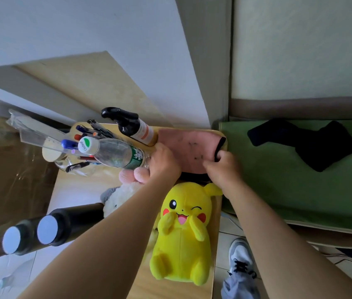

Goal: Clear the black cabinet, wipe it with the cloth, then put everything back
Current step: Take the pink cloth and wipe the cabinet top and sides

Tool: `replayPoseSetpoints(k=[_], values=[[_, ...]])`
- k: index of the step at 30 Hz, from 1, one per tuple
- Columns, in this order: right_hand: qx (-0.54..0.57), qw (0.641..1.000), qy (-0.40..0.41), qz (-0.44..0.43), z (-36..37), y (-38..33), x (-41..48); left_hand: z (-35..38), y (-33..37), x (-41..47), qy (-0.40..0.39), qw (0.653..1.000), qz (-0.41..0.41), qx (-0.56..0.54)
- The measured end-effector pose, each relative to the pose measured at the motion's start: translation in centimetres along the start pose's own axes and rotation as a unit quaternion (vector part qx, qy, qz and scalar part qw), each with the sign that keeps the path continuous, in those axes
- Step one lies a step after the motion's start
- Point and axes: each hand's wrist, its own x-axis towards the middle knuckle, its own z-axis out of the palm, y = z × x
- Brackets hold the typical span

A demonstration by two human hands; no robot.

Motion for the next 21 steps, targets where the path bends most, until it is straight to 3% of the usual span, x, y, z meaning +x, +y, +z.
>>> replayPoseSetpoints(k=[4, 10, 21], values=[[0.001, 0.999, 0.017, -0.036, -0.8, -0.1, -1.0, -0.2, 0.3, -0.1, 0.033, 0.998, -0.008, -0.046], [0.087, 0.991, 0.060, -0.082, -3.0, 0.3, -2.4, -1.6, 2.6, -2.6, 0.077, 0.988, 0.077, -0.107], [0.187, 0.961, 0.194, -0.058, -12.9, 2.2, -10.5, -5.8, 7.5, -14.0, 0.020, 0.948, 0.139, -0.287]])
